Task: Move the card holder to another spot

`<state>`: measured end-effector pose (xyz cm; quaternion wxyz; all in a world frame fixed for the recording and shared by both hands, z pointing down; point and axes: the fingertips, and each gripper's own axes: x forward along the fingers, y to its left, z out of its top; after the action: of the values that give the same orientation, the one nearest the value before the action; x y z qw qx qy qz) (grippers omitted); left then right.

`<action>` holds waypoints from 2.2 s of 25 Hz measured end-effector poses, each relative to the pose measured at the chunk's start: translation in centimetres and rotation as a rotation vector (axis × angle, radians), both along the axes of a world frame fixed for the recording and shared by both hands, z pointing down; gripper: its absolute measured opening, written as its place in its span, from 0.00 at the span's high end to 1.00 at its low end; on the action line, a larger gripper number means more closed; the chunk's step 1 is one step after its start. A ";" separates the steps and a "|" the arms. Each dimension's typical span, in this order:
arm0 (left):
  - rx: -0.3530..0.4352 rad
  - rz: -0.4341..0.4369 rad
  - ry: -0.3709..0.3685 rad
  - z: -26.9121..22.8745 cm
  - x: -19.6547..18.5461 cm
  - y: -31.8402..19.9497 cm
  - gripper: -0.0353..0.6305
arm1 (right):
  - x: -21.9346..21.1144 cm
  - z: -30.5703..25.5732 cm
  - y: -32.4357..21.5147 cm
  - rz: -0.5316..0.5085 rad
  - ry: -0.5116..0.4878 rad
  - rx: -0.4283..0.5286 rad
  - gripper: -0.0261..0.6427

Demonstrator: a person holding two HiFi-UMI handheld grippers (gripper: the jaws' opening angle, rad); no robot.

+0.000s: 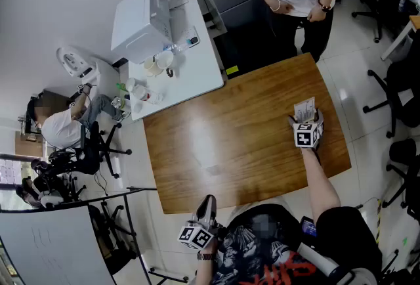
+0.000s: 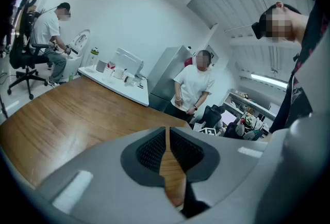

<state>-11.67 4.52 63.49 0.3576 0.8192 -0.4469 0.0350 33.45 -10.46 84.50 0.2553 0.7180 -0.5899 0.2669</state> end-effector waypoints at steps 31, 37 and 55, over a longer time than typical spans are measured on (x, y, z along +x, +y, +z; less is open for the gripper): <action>0.340 0.353 0.188 -11.1 5.0 -7.1 0.94 | -8.4 -30.4 14.4 0.082 0.035 0.442 0.12; 0.320 0.330 0.172 -10.0 4.1 -7.4 0.94 | -9.3 -30.3 14.1 0.061 0.027 0.444 0.12; 0.159 -0.172 0.016 -7.1 -13.5 -1.8 0.94 | -37.5 -13.0 1.8 -0.632 -0.280 0.214 0.13</action>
<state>-25.18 2.69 56.39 0.2966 0.8038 -0.5142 -0.0379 -4.07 -8.65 71.55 0.1653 0.4795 -0.8366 0.2071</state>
